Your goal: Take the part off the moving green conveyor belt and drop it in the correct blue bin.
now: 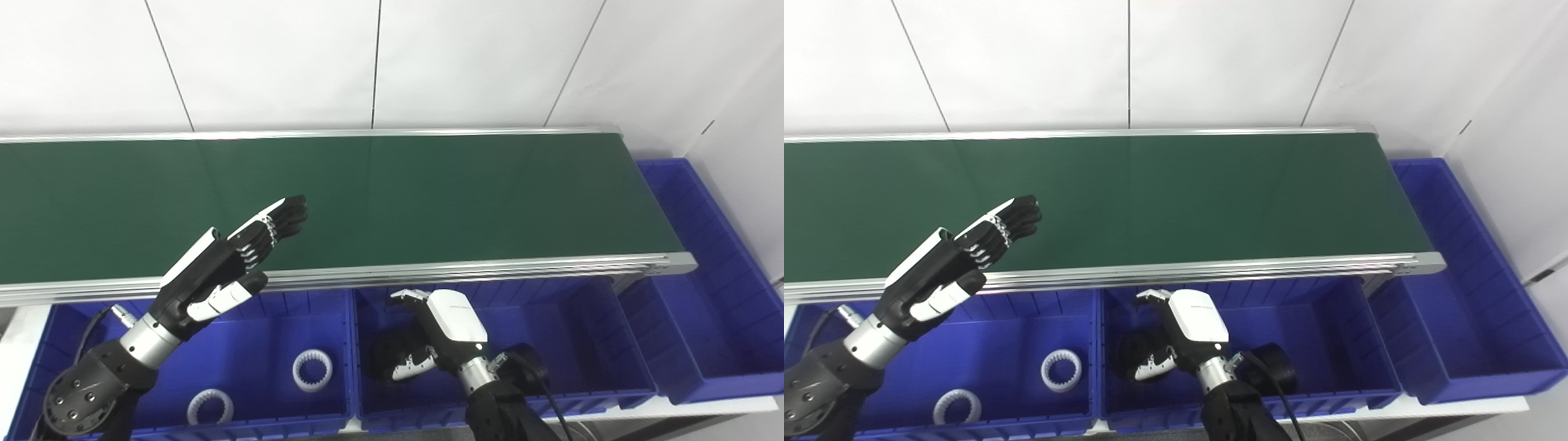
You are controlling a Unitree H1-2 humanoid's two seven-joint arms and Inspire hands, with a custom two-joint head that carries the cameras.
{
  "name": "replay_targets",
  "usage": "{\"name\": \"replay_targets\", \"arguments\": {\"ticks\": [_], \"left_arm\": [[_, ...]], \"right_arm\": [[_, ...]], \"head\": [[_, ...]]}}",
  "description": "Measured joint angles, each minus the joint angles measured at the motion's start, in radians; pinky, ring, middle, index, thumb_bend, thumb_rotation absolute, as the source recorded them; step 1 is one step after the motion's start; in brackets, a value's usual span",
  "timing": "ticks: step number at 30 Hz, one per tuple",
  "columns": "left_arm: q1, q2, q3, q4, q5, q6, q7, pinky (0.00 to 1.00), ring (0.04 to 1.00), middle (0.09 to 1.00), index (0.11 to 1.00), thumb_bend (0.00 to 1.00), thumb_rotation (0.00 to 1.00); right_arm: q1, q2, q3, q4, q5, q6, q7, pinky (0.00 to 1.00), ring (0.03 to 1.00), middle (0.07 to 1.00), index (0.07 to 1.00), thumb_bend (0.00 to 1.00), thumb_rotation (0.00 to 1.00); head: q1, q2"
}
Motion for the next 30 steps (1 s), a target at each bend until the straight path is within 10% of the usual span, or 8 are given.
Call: {"name": "replay_targets", "arguments": {"ticks": [9,19,30], "left_arm": [[0.032,0.009,0.003,-0.007,0.042,0.000,0.015,0.94,0.956,0.968,0.939,0.41,0.76],[0.096,-0.001,-0.012,0.062,0.087,-0.045,0.027,0.91,0.955,0.968,0.939,0.48,0.77],[0.107,-0.031,-0.036,0.106,0.109,-0.121,0.028,0.92,0.957,0.976,0.956,0.50,0.79]], "right_arm": [[0.042,0.005,-0.013,-0.105,0.026,0.005,0.035,0.72,0.804,0.817,0.789,0.70,0.27],[0.112,-0.004,-0.054,-0.418,0.324,-0.034,0.166,0.86,0.924,0.960,0.936,0.49,0.96],[0.124,0.019,-0.070,-0.519,0.417,-0.047,0.232,0.87,0.941,0.980,0.954,0.46,1.00]], "head": [[0.021,0.000],[0.093,-0.026],[0.135,-0.044]]}}
